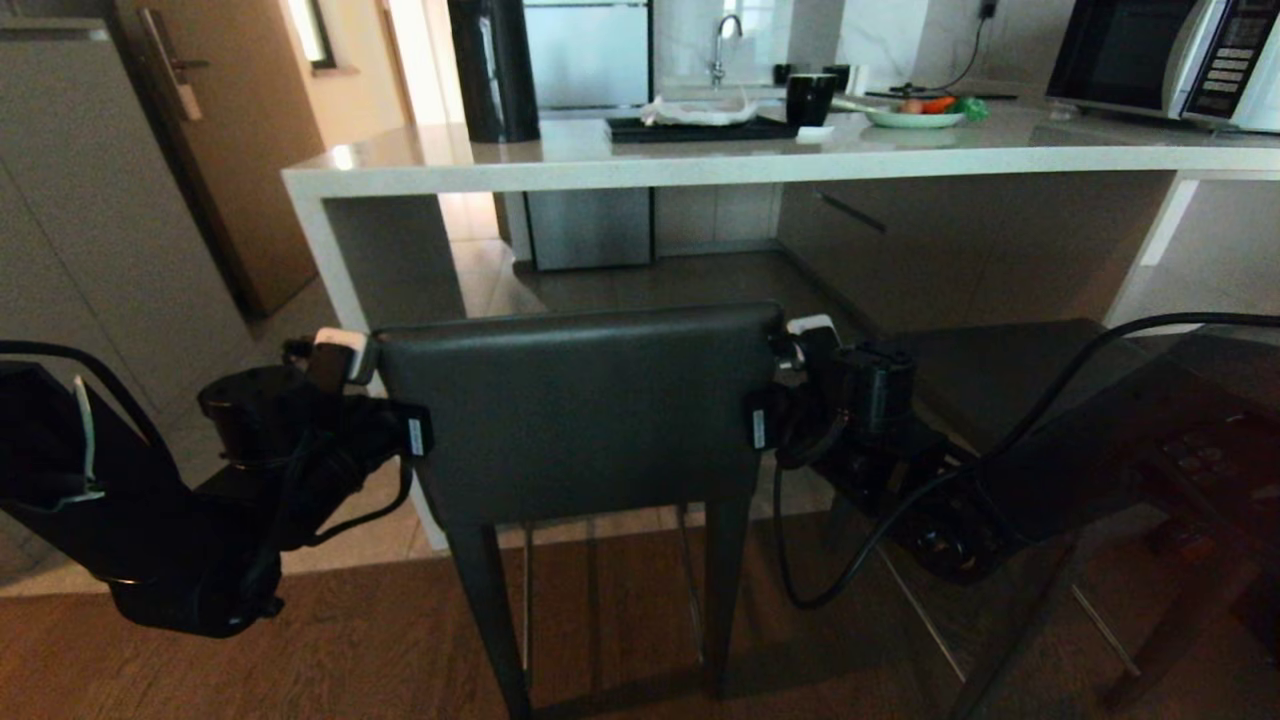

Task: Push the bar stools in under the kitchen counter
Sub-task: Push the gray chair back under the dining table

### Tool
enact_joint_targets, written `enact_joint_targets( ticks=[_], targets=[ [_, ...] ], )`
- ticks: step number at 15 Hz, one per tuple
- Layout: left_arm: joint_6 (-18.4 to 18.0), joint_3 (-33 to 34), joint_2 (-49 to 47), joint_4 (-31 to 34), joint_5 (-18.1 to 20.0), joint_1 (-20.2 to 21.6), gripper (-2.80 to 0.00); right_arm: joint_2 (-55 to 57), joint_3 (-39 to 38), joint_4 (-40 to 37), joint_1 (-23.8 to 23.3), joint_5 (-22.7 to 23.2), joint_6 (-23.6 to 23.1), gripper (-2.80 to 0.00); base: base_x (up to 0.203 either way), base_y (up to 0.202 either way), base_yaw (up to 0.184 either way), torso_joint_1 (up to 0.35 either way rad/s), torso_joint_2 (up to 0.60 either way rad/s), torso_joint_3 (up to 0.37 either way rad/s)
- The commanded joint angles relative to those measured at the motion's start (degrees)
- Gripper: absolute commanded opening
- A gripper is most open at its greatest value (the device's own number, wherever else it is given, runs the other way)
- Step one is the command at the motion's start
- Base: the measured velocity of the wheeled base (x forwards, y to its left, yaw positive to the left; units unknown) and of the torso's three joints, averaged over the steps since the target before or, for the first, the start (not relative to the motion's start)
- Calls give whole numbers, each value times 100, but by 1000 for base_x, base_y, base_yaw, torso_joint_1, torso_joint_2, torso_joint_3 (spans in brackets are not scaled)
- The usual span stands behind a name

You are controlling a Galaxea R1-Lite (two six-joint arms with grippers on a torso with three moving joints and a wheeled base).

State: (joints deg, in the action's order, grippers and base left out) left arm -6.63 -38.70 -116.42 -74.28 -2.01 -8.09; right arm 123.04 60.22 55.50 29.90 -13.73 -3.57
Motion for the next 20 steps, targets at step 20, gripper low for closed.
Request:
enact_joint_targets(
  ticks=[20],
  targets=[
    [-5,21,0,-52,-10,62,-280,45,120,31,33,-7,-56,-280,188,0,2,1,3,3]
  ],
)
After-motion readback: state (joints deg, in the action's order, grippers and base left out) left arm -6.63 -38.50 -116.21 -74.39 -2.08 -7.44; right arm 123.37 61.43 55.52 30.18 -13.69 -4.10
